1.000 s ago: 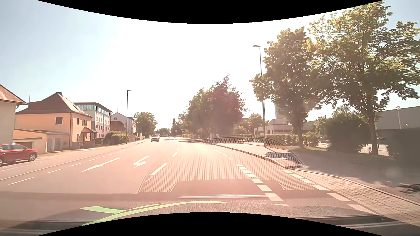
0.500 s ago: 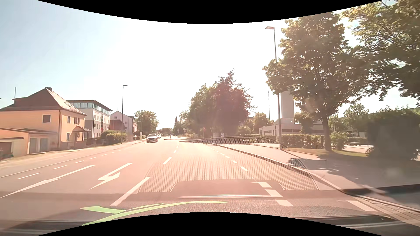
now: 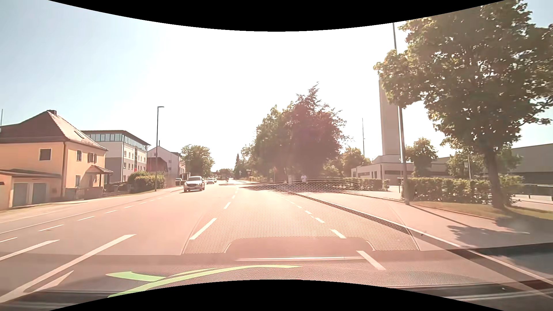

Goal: Follow the waypoints while adhering to traffic rules and regulations

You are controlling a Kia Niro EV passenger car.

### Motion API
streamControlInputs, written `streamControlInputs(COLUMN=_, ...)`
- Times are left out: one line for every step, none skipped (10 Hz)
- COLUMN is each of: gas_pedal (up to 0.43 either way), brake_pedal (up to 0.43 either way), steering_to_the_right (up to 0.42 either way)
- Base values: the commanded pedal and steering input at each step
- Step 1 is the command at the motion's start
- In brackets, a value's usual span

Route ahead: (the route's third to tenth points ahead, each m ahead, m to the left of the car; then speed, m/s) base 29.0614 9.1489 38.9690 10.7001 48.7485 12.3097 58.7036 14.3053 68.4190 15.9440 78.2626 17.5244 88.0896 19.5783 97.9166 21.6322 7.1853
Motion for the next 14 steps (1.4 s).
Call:
streamControlInputs(gas_pedal=0.087, brake_pedal=0.0, steering_to_the_right=-0.037)
streamControlInputs(gas_pedal=0.087, brake_pedal=0.0, steering_to_the_right=-0.037)
streamControlInputs(gas_pedal=0.087, brake_pedal=0.0, steering_to_the_right=-0.037)
streamControlInputs(gas_pedal=0.079, brake_pedal=0.0, steering_to_the_right=-0.037)
streamControlInputs(gas_pedal=0.079, brake_pedal=0.0, steering_to_the_right=-0.036)
streamControlInputs(gas_pedal=0.079, brake_pedal=0.0, steering_to_the_right=-0.036)
streamControlInputs(gas_pedal=0.079, brake_pedal=0.0, steering_to_the_right=-0.036)
streamControlInputs(gas_pedal=0.079, brake_pedal=0.0, steering_to_the_right=-0.036)
streamControlInputs(gas_pedal=0.079, brake_pedal=0.0, steering_to_the_right=-0.034)
streamControlInputs(gas_pedal=0.079, brake_pedal=0.0, steering_to_the_right=-0.03)
streamControlInputs(gas_pedal=0.079, brake_pedal=0.0, steering_to_the_right=-0.023)
streamControlInputs(gas_pedal=0.079, brake_pedal=0.0, steering_to_the_right=-0.02)
streamControlInputs(gas_pedal=0.079, brake_pedal=0.0, steering_to_the_right=-0.02)
streamControlInputs(gas_pedal=0.079, brake_pedal=0.0, steering_to_the_right=-0.02)
